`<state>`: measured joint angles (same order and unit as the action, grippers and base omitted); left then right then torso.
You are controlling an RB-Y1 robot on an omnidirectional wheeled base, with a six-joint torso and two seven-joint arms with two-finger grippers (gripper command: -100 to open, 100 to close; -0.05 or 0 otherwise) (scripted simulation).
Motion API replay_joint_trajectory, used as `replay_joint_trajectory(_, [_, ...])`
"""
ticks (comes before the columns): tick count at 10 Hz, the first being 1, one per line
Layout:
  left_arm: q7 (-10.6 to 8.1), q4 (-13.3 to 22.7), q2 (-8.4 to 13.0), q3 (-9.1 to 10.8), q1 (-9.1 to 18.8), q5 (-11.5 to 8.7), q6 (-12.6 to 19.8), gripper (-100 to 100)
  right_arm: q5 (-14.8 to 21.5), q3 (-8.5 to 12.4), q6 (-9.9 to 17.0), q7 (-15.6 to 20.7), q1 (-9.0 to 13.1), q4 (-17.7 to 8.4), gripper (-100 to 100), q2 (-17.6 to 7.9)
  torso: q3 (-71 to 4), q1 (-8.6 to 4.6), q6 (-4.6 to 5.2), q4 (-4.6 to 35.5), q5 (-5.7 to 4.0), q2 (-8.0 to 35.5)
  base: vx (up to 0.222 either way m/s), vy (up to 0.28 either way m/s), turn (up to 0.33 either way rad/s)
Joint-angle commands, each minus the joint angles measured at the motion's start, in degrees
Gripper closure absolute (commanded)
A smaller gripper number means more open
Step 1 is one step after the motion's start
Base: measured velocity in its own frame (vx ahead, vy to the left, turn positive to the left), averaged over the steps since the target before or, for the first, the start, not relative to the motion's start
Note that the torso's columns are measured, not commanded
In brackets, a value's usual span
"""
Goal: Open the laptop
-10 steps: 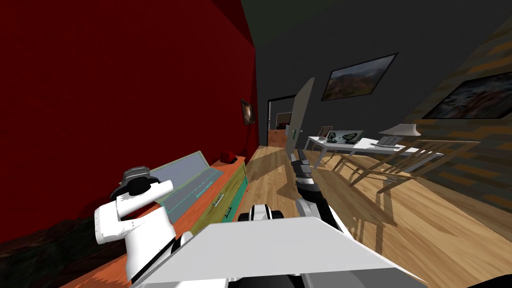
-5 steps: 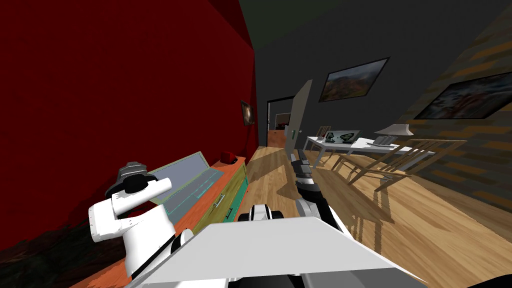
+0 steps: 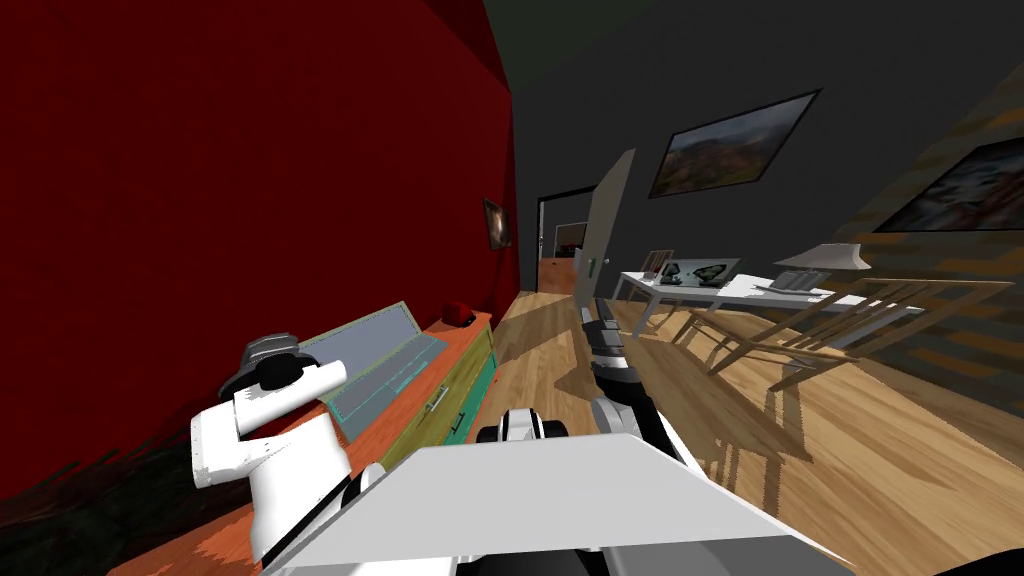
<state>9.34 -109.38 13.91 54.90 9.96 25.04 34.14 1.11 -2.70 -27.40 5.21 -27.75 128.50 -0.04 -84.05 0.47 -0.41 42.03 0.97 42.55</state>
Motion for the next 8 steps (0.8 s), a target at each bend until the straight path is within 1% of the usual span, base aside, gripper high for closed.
replay_joint_trajectory(1, [0.85, -1.4, 0.7, -0.06, 0.6, 0.2, 1.5, -100, 0.0, 0.0, 0.0, 0.0, 0.0, 0.0, 0, 0.0, -0.2, 0.32, 0.2, 0.1, -0.21, -0.1, 0.009, 0.008, -0.079])
replay_joint_trajectory(2, [1.17, -1.9, 1.1, -0.07, 0.8, 0.3, 2.1, -100, 0.0, 0.0, 0.0, 0.0, 0.0, 0.0, 0, 0.0, -0.4, 0.28, 0.34, 0.2, -0.55, -0.2, 0.007, 0.054, -0.085])
replay_joint_trajectory(3, [1.49, -2.5, 1.4, -0.07, 1.0, 0.3, 2.8, -100, 0.0, 0.0, 0.0, 0.0, 0.0, 0.0, 0, 0.0, -0.5, -0.04, 0.38, 0.2, -0.78, -0.3, -0.007, 0.075, -0.055])
replay_joint_trajectory(4, [1.07, -1.6, 1.0, 0.02, 0.9, 0.5, 1.8, -100, 0.0, 0.0, 0.0, 0.0, 0.0, 0.0, 0, 0.0, -0.6, -0.32, 0.39, 0.2, -0.93, -0.3, -0.006, 0.039, -0.013])
replay_joint_trajectory(5, [0.2, -0.4, 0.1, -0.04, 0.1, 0.1, 0.2, 100, 0.0, 0.0, 0.0, 0.0, 0.0, 0.0, 0, 0.0, -0.5, -0.54, 0.39, 0.2, -0.96, -0.3, -0.004, -0.036, 0.151])
replay_joint_trajectory(6, [0.72, -1.2, 0.6, -0.09, 0.7, 0.4, 1.1, 100, 0.0, 0.0, 0.0, 0.0, 0.0, 0.0, 0, 0.0, -0.5, -0.69, 0.31, 0.2, -0.85, -0.3, 0.001, -0.027, 0.042])
replay_joint_trajectory(7, [0.37, -0.3, -1.0, 1.04, 0.6, 0.9, -2.0, 100, 0.0, 0.0, 0.0, 0.0, 0.0, 0.0, 0, 0.0, -0.4, -0.46, 0.4, 0.2, -0.82, -0.3, 0.025, -0.028, 0.075])
replay_joint_trajectory(8, [0.37, -0.3, -1.0, 1.04, 0.6, 0.9, -3.2, 100, 0.0, 0.0, 0.0, 0.0, 0.0, 0.0, 0, 0.0, -0.5, -0.34, 0.4, 0.2, -0.75, -0.4, 0.027, -0.029, 0.079])
